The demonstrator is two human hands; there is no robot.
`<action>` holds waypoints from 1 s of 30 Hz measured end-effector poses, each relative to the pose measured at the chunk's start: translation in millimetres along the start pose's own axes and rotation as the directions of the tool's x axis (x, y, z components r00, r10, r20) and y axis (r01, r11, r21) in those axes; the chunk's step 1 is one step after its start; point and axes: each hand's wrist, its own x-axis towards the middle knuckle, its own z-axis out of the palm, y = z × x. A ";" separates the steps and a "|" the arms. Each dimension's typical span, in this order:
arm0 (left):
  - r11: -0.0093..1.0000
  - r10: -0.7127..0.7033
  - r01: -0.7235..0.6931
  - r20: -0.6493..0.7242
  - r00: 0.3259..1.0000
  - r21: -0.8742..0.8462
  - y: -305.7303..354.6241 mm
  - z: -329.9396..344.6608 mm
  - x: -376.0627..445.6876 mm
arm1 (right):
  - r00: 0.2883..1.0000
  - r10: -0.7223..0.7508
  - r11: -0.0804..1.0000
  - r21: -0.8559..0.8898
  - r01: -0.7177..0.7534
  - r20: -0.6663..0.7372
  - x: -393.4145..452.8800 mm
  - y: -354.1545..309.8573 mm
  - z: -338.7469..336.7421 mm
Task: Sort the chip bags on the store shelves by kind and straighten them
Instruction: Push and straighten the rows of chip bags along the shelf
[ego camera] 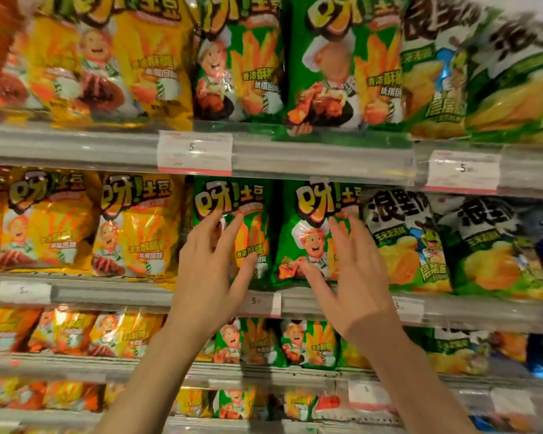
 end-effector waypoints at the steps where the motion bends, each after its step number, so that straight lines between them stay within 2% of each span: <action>1: 0.998 0.019 -0.019 0.002 1.000 0.063 -3.3 3.6 7.3 | 1.000 -0.006 0.998 -0.063 0.007 0.007 10.1 -5.8 1.6; 4: 0.966 0.069 -0.076 0.036 0.997 0.248 -13.3 16.7 27.0 | 0.994 -0.092 0.968 -0.237 0.077 -0.051 35.0 -19.3 8.0; 6: 0.945 0.095 -0.113 0.072 0.993 0.308 -19.6 25.5 36.8 | 0.993 -0.108 0.947 -0.308 0.088 -0.049 47.0 -22.3 15.6; 12: 0.907 0.183 -0.205 0.093 0.979 0.367 -33.0 39.7 41.7 | 0.994 -0.110 0.917 -0.386 0.103 0.003 57.6 -14.7 35.2; 17: 0.881 0.198 -0.218 0.093 0.976 0.420 -42.7 38.2 44.5 | 0.994 -0.112 0.885 -0.452 0.107 0.016 60.3 -9.8 29.0; 25: 0.878 0.197 -0.214 0.085 0.977 0.429 -40.2 38.9 41.7 | 0.995 -0.101 0.900 -0.427 0.087 -0.009 57.4 -16.0 41.7; 30: 0.905 0.199 -0.191 0.019 0.980 0.381 -33.7 35.1 45.7 | 0.988 -0.152 0.925 -0.356 0.129 -0.036 57.2 -8.7 38.0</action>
